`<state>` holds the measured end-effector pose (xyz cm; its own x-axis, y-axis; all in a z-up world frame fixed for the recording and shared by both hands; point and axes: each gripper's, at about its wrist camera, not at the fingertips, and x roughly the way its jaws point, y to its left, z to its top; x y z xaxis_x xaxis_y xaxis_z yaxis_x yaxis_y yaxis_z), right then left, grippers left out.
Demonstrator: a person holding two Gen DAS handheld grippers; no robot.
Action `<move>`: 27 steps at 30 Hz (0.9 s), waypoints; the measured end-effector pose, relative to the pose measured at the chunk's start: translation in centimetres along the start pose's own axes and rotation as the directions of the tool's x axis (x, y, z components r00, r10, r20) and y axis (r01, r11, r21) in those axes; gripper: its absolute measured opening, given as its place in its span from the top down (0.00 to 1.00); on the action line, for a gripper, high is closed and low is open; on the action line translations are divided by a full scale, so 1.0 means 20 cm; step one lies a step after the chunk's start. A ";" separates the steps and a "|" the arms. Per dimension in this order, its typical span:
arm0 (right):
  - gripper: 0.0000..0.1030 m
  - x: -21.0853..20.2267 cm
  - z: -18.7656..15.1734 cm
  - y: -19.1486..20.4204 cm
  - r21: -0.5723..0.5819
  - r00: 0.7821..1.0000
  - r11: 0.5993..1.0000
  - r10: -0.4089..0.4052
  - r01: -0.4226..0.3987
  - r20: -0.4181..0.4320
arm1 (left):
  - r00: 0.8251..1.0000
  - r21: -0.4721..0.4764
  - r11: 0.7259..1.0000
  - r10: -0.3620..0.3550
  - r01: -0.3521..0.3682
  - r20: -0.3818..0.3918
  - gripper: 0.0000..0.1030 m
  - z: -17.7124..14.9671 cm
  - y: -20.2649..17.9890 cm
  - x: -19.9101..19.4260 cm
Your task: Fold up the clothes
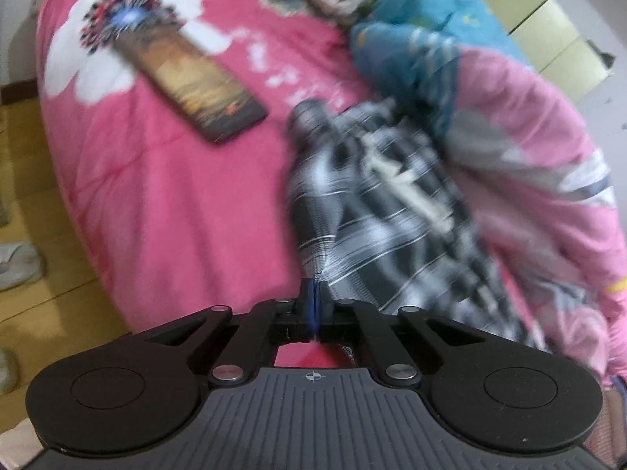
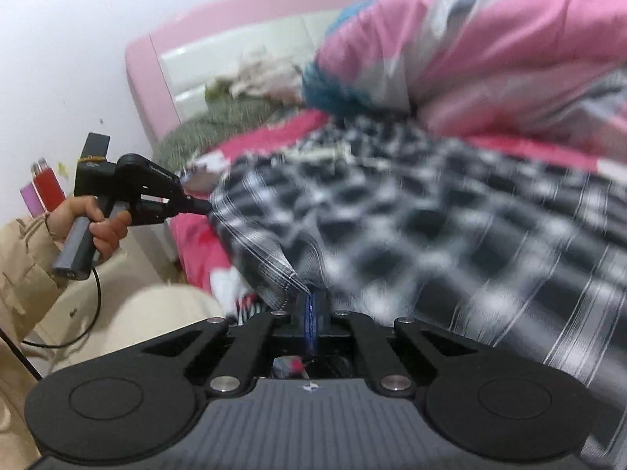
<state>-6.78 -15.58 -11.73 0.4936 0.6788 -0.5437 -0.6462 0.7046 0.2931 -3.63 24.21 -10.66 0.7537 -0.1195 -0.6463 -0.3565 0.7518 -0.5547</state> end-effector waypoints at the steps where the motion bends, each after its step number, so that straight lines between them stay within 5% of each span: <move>1: 0.99 0.01 -0.01 0.00 0.003 1.000 1.000 -0.004 0.004 -0.016 | 1.000 -0.001 1.000 0.010 -0.010 -0.013 1.00 -0.01 0.02 0.01; 6: 0.97 -0.02 -0.01 0.01 0.008 1.000 1.000 0.007 -0.007 -0.008 | 0.999 0.056 0.998 -0.020 0.017 0.048 0.95 0.04 -0.01 -0.01; 7: 0.97 -0.04 0.00 0.01 0.007 1.000 1.000 0.009 -0.009 0.004 | 0.998 0.072 0.997 -0.018 0.014 0.061 0.87 0.06 -0.03 0.00; 10: 0.94 -0.08 0.01 0.02 0.003 0.999 1.000 0.003 -0.003 0.034 | 0.995 0.120 0.993 -0.015 0.002 0.101 0.35 0.12 -0.09 0.01; 11: 0.94 -0.08 0.01 0.02 0.005 0.999 1.000 0.000 0.000 0.040 | 0.993 0.136 0.991 -0.001 -0.015 0.114 0.34 0.15 -0.11 0.04; 16: 0.93 -0.08 0.03 0.03 0.013 0.999 1.000 -0.021 0.020 0.050 | 0.984 0.127 0.984 0.108 -0.126 0.142 0.37 0.30 -0.12 0.25; 18: 0.93 -0.08 0.03 0.03 0.017 0.998 0.999 -0.028 0.027 0.053 | 0.984 0.068 0.990 0.117 -0.127 0.134 0.53 0.33 -0.08 0.30; 20: 0.93 -0.07 0.03 0.02 0.026 0.998 0.999 -0.036 0.034 0.051 | 0.985 0.017 0.993 0.116 -0.119 0.129 0.89 0.35 -0.04 0.33; 27: 0.93 -0.02 0.03 -0.01 0.046 0.998 0.998 -0.047 0.045 0.034 | 0.977 -0.066 0.991 0.125 -0.115 0.171 0.95 0.33 0.02 0.25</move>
